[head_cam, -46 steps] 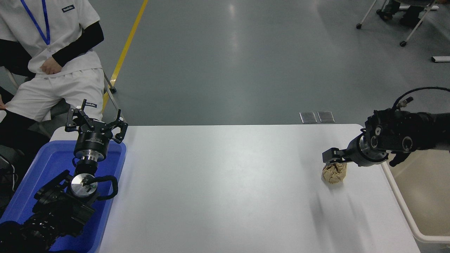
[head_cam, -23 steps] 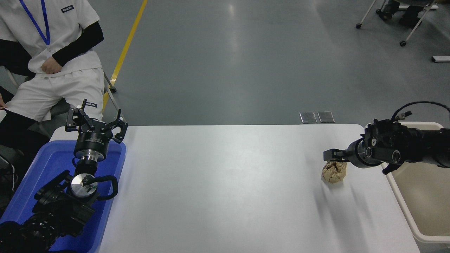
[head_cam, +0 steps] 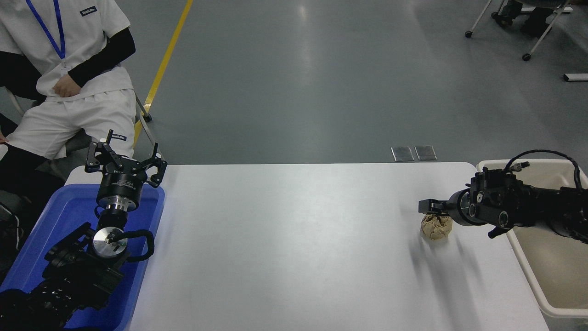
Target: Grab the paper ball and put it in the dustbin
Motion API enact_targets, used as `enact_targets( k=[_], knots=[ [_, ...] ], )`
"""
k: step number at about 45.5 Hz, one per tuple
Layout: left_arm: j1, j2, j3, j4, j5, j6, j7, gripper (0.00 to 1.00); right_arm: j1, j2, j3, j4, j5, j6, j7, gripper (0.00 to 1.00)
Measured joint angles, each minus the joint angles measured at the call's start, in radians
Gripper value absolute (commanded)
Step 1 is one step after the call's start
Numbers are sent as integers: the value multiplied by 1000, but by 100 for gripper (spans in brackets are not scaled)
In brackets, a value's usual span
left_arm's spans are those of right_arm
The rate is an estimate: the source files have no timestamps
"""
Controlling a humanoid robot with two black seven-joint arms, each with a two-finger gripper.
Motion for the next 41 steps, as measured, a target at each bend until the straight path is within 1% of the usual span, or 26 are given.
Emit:
enact_targets(
  k=[41],
  knots=[
    [0,0,0,0,0,0,-1,99,-97,39,30,-57,15,-69,-1,100]
  ],
)
